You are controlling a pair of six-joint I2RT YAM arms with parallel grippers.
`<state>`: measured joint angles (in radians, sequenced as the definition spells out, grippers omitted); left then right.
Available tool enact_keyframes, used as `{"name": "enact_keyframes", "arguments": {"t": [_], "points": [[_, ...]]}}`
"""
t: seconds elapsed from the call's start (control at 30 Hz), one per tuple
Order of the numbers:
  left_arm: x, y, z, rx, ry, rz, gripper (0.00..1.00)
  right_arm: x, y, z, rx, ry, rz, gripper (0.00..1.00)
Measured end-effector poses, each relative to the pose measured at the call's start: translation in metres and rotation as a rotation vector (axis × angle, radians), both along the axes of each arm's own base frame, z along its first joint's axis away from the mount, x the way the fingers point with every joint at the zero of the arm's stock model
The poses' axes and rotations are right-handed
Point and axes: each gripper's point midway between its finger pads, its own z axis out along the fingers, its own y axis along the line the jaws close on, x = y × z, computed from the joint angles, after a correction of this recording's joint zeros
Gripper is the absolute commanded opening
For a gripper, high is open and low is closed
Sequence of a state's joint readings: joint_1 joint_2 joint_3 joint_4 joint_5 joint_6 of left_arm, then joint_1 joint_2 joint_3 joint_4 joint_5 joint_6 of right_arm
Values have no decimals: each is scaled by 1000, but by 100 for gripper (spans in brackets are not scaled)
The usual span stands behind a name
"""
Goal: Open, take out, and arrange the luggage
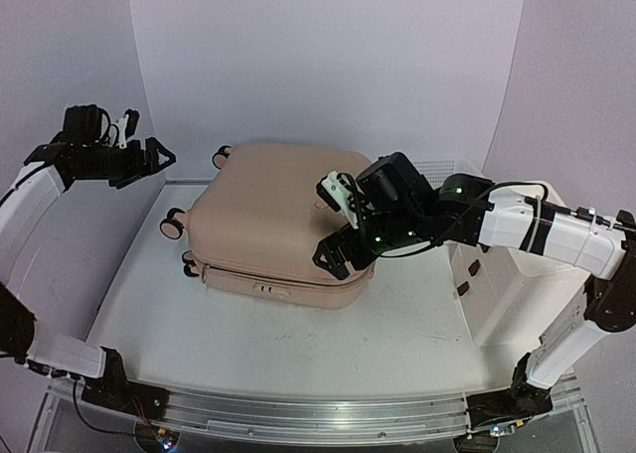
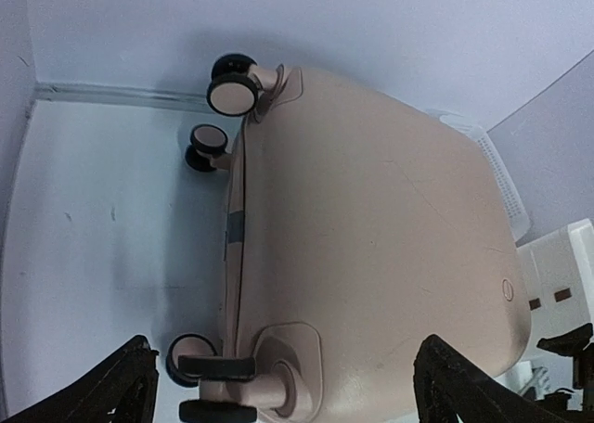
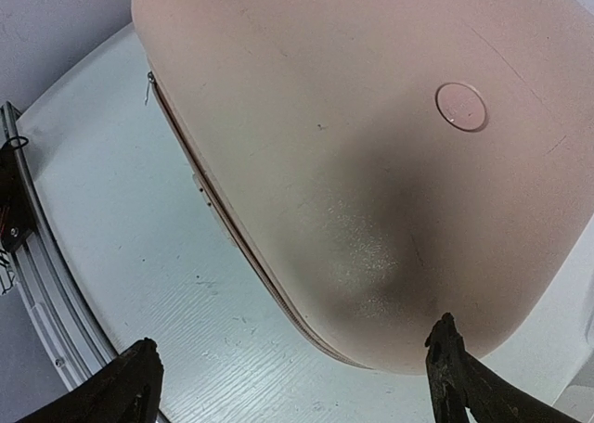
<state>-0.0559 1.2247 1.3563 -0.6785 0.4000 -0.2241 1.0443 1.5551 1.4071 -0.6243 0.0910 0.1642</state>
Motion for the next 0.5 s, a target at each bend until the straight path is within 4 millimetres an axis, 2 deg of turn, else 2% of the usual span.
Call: {"name": "enact_keyframes", "arguments": {"t": [0.1, 0.2, 0.33, 0.5], "points": [[29, -1, -33, -83, 89, -67, 99, -2, 1, 0, -1, 0, 5, 98], [46, -8, -70, -164, 182, -136, 99, -4, 1, -1, -5, 0, 7, 98], [39, -19, -102, -247, 267, -207, 98, -7, 2, 0, -8, 1, 14, 98], [18, -29, -122, -309, 311, -261, 83, -8, 12, 13, 13, -16, 32, 98]]}}
